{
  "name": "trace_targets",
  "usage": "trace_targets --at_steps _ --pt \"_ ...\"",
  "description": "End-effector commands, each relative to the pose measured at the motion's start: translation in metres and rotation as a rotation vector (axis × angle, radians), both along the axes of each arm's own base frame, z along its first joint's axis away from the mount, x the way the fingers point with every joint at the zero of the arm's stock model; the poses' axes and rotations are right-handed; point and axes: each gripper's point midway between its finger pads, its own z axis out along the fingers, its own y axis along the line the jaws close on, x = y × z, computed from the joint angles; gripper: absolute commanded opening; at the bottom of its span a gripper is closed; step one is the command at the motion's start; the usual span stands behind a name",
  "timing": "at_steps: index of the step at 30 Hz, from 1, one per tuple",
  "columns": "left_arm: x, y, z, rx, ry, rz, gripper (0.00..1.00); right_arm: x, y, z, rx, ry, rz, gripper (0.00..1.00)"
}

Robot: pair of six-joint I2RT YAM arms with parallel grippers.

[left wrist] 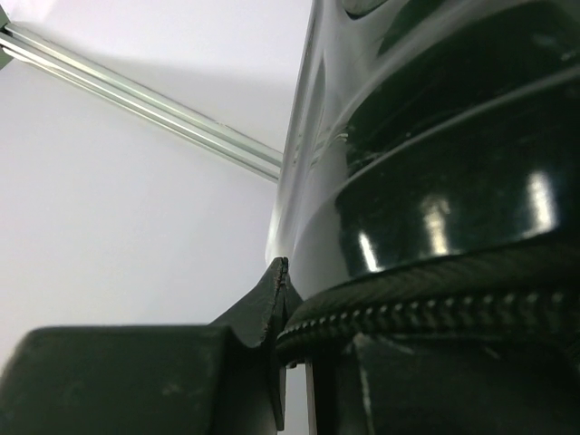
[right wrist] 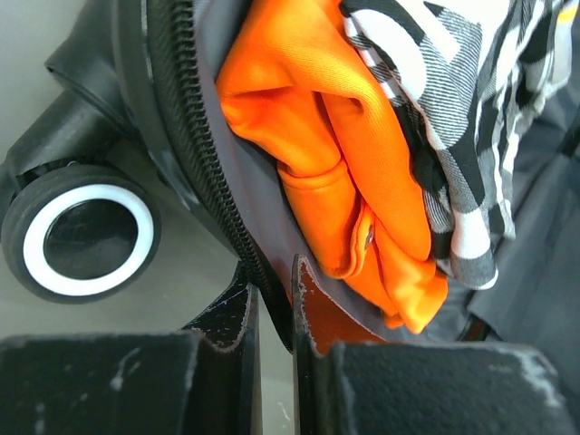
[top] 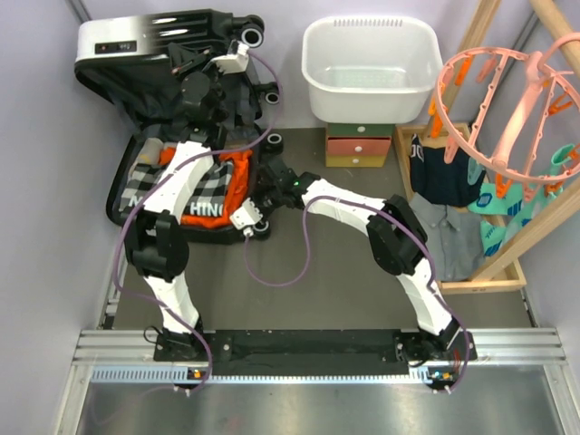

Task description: Open, take out, and arrange the luggage

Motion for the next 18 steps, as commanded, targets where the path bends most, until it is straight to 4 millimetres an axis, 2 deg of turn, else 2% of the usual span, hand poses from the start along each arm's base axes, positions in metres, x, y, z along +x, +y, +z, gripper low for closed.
trace_targets --at_steps 1,6,7,8,10,12,13,14,17,18 --pt "0.016 0.000 -0.003 -0.035 -0.045 -0.008 0.00 0.200 -0.116 0.073 0.154 -0.459 -0.636 0.00" --pt "0.031 0.001 -0.008 -0.044 -0.068 0.006 0.00 0.203 -0.116 0.075 0.182 -0.427 -0.676 0.00" --pt "0.037 0.000 -0.015 -0.041 -0.061 0.005 0.00 0.202 -0.116 0.073 0.181 -0.418 -0.679 0.00" --pt "0.038 -0.001 -0.010 -0.047 -0.079 0.002 0.00 0.201 -0.117 0.072 0.180 -0.413 -0.693 0.00" --pt "0.049 -0.004 -0.017 -0.037 -0.071 -0.009 0.00 0.200 -0.121 0.069 0.190 -0.394 -0.745 0.00" --pt "0.055 -0.005 -0.013 -0.031 -0.089 -0.012 0.00 0.196 -0.124 0.074 0.228 -0.392 -0.776 0.03" --pt "0.061 -0.007 -0.015 -0.029 -0.097 -0.010 0.00 0.185 -0.127 0.069 0.228 -0.374 -0.774 0.07" --pt "0.063 -0.007 -0.014 -0.024 -0.113 -0.006 0.00 0.180 -0.127 0.069 0.242 -0.371 -0.771 0.23" --pt "0.072 -0.009 -0.019 -0.007 -0.130 0.000 0.02 0.164 -0.131 0.077 0.296 -0.349 -0.801 0.55" --pt "0.076 -0.012 -0.026 0.003 -0.120 0.001 0.14 0.161 -0.134 0.072 0.286 -0.332 -0.811 0.58"
